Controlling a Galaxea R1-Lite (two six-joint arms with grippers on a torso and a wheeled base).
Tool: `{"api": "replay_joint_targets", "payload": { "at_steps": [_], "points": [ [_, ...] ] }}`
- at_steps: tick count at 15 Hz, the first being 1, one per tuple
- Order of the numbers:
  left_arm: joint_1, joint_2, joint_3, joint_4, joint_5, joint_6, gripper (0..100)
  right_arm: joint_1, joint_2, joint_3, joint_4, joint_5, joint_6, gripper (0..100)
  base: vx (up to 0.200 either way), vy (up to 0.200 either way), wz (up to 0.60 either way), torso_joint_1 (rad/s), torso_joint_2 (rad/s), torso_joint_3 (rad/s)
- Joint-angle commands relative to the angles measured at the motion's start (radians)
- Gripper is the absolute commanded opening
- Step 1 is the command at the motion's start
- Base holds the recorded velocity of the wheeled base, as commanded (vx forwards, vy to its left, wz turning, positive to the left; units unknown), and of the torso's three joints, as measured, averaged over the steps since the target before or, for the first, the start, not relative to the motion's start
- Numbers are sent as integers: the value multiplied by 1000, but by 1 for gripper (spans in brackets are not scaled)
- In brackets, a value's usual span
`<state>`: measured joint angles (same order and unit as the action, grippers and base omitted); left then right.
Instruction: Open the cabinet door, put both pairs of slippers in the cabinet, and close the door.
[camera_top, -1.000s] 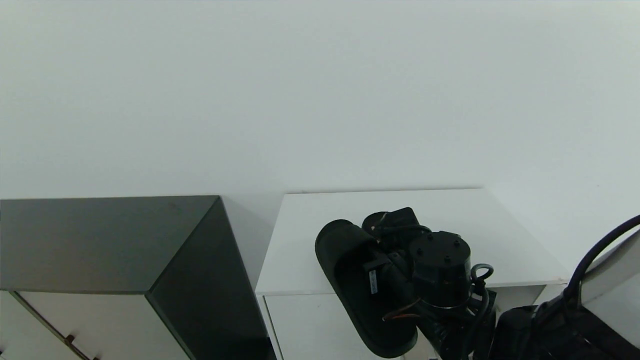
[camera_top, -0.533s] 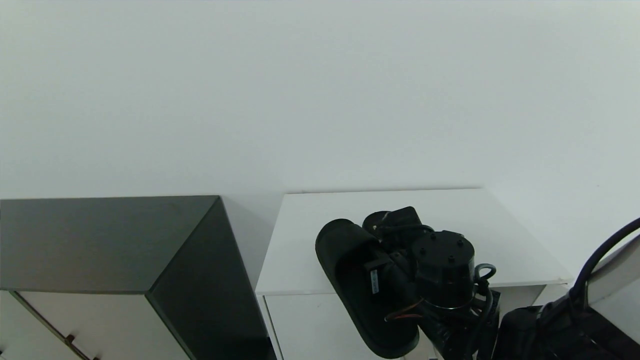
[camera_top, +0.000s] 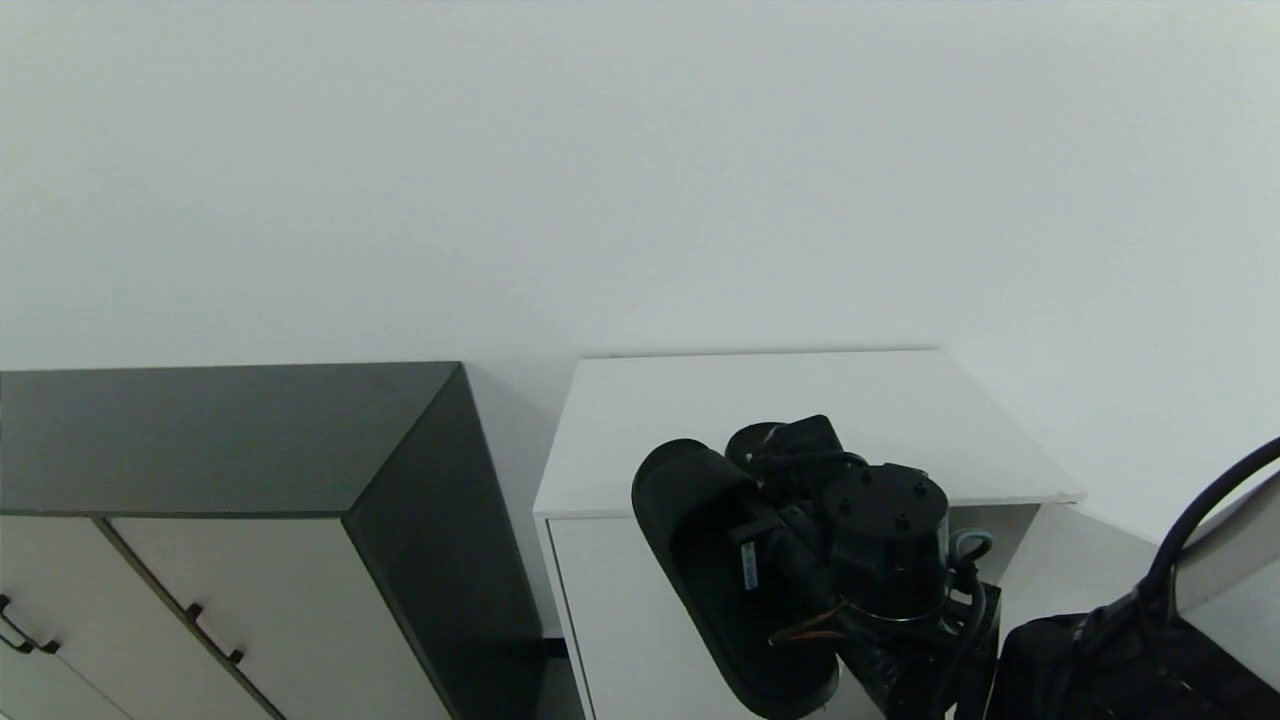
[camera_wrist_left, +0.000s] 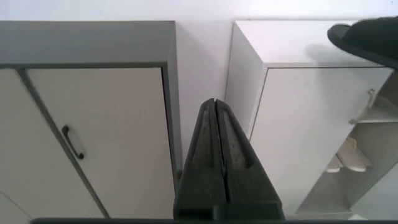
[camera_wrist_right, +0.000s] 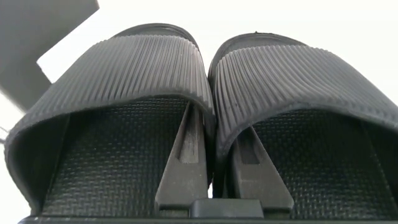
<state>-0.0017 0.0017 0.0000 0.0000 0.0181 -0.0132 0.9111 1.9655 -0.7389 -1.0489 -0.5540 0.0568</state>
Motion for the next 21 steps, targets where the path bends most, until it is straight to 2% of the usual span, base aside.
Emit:
{"api": "replay_joint_targets", "payload": {
  "at_steps": [1, 2, 14, 21],
  "points": [
    [0, 1, 0, 0, 0, -1, 0, 2, 9, 0, 0, 0, 0, 0, -200, 0, 0, 2, 7, 2],
    [0, 1, 0, 0, 0, -2, 0, 0, 10, 0, 0, 0, 1, 0, -200, 0, 0, 2, 2, -2],
    [0, 1, 0, 0, 0, -4, 0, 0, 12, 4, -2, -1, 1, 0, 0, 0, 0, 0, 0, 0],
    [0, 1, 0, 0, 0, -2, 0, 2, 13, 4, -2, -6, 1, 0, 0, -200, 0, 5, 2, 2]
  ]
}}
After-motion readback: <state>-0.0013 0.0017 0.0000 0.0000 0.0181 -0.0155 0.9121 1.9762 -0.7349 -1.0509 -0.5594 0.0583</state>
